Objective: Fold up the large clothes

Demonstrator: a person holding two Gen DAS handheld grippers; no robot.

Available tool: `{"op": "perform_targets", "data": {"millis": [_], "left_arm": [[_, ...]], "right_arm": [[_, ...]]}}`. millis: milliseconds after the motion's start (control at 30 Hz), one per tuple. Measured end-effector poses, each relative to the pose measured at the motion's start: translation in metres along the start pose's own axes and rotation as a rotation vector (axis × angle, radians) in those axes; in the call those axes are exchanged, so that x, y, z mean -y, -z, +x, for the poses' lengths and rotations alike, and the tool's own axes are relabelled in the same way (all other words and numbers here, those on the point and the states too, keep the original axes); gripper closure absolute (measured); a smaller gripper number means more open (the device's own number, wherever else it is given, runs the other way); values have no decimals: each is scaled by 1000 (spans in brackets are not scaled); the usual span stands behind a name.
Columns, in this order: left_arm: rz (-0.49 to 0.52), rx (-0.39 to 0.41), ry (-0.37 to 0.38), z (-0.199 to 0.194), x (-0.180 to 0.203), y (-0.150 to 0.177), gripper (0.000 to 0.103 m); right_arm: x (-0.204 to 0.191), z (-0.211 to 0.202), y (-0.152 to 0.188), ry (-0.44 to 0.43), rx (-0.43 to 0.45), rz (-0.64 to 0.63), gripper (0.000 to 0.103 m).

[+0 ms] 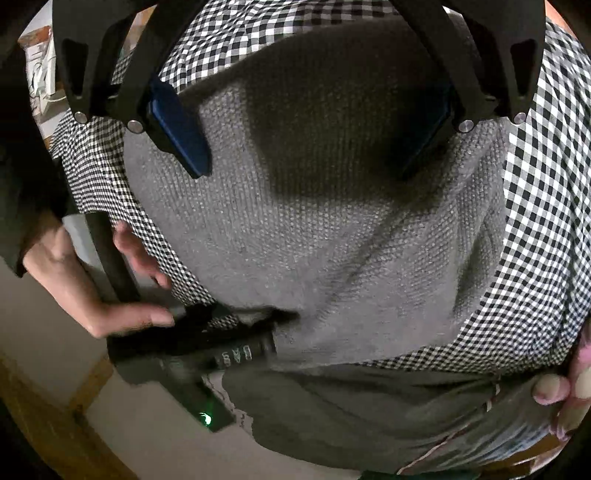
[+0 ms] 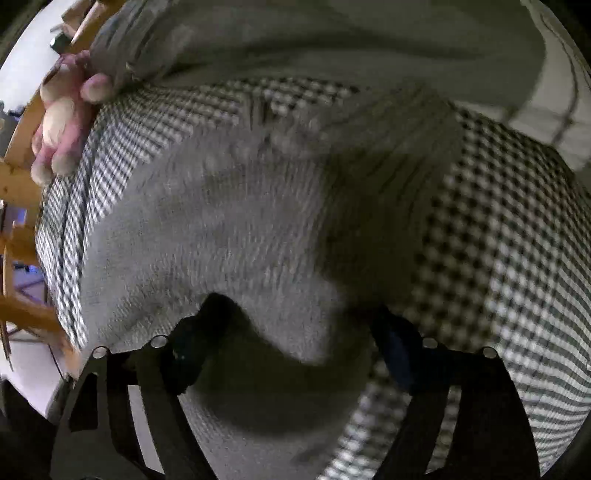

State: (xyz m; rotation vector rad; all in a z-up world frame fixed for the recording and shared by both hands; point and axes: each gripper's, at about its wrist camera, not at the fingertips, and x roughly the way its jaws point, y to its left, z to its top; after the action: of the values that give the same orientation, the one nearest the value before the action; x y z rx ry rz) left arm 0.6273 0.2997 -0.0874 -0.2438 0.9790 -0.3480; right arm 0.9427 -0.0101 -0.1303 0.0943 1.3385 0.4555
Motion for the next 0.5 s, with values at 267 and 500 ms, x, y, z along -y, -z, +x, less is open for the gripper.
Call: {"op": "perform_targets", "data": {"millis": [267,500], "left_arm": [[-13,57,-16,-39,27,5,6],[-106,52,-140,-12,-21,-99,6]], "right_arm": [[-16,-5,-27,33,-27,-43,26],[-10,-52,5,27,17,-120,8]]}}
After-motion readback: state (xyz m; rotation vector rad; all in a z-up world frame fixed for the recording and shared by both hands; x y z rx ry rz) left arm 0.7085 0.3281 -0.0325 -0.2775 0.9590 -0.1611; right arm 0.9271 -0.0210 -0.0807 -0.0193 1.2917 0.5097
